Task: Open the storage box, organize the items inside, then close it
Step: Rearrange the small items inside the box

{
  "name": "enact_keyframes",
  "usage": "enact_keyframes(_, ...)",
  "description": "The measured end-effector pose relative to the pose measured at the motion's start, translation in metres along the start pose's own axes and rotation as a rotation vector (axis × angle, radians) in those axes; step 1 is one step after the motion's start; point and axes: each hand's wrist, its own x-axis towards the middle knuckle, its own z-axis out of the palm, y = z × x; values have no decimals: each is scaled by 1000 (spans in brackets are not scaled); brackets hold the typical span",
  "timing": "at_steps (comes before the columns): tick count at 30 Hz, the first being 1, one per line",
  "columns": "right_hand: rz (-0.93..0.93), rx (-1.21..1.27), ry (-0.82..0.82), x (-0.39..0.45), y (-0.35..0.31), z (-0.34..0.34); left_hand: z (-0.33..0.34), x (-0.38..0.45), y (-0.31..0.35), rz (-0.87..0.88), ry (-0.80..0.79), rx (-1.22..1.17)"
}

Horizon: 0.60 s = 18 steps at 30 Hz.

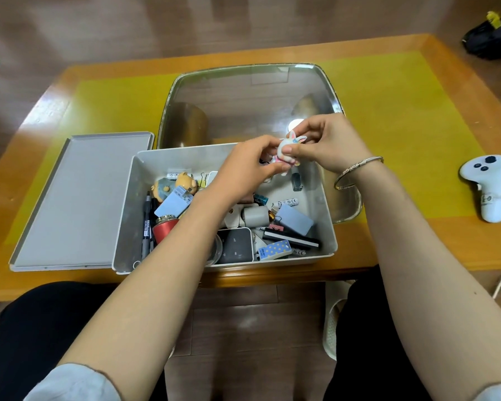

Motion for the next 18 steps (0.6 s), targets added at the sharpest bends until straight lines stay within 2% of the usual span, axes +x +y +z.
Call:
enact_keyframes(6, -24, 69, -7, 1, 0, -3, 1, -1, -4, -83, -13, -40)
enact_keyframes(11, -42, -114, 48, 5, 0, 0, 0, 0, -11, -93, -16, -7)
enact_keyframes(18, -44, -179, 45, 4, -5, 4, 5, 0, -11, -75, 5, -1)
